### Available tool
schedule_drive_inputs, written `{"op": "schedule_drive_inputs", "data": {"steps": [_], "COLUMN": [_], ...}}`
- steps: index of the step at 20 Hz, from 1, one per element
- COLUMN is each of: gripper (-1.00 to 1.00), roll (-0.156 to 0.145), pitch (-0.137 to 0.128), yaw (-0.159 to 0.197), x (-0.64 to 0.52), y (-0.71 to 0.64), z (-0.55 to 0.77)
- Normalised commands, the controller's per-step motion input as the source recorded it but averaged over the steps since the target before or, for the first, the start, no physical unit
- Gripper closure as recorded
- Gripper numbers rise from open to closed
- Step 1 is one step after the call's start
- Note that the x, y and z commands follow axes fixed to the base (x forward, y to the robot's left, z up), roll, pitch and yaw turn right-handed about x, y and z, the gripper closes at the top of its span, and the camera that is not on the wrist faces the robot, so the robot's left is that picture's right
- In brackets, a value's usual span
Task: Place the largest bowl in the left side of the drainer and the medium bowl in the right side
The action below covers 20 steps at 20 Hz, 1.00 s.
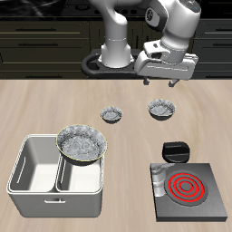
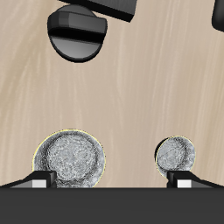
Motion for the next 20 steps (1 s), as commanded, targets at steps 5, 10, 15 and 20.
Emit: {"op": "schedule_drive_inputs", "data": {"steps": [5,10,15,20], "gripper": [-1.0,-1.0,-1.0,-1.0], "roll": [-0.006,0.011,0.012,-0.018], "pitch": [0.003,0.004,-0.059,-0.091], "yaw": [-0.004,-0.02,0.012,0.01], "x": [-0.09,-0.24,-0.36,-0.36], "y": [0.08,0.12,0.1,-0.05], "z": [-0.5,-0.37,-0.19,-0.12]}}
